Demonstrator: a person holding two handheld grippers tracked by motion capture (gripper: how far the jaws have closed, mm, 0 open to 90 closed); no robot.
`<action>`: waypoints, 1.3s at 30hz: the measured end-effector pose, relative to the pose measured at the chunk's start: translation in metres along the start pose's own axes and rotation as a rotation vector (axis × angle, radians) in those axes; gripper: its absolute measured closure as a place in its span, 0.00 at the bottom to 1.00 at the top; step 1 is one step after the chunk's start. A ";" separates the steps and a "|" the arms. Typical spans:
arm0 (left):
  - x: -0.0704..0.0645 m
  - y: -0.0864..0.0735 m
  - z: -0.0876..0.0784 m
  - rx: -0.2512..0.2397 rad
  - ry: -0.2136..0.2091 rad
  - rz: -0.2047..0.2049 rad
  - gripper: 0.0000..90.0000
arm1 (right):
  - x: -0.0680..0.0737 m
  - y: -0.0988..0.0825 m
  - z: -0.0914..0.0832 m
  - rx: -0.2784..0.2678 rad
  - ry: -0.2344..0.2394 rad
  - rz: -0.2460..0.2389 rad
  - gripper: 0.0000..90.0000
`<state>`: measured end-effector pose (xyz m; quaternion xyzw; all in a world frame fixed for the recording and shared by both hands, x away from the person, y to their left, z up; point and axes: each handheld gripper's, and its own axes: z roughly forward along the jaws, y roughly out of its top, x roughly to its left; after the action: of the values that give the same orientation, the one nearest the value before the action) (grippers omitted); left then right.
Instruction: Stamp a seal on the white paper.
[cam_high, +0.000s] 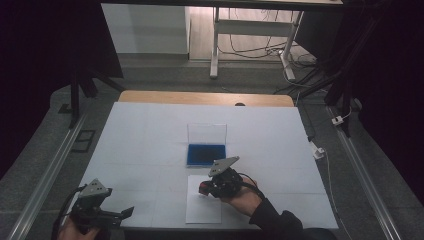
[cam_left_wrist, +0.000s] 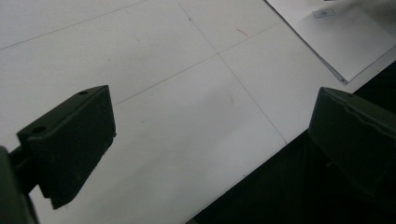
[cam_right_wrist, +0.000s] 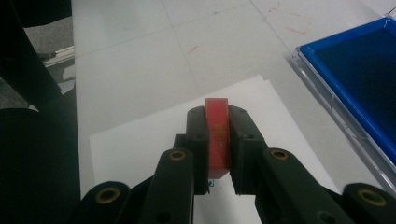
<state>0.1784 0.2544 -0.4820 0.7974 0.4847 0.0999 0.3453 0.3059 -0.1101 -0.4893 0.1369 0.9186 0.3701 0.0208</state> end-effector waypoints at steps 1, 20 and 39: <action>0.000 0.000 0.000 0.000 0.000 0.000 0.01 | 0.000 0.000 0.000 0.000 0.000 -0.001 0.89; 0.000 0.000 0.000 0.002 -0.001 0.002 0.01 | -0.003 0.006 -0.010 -0.035 0.010 0.036 0.89; 0.000 0.000 0.000 0.003 -0.001 0.000 0.01 | -0.018 0.009 -0.023 -0.078 -0.021 0.057 0.89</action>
<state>0.1787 0.2543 -0.4820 0.7981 0.4844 0.0986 0.3444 0.3218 -0.1244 -0.4677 0.1661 0.8989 0.4047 0.0252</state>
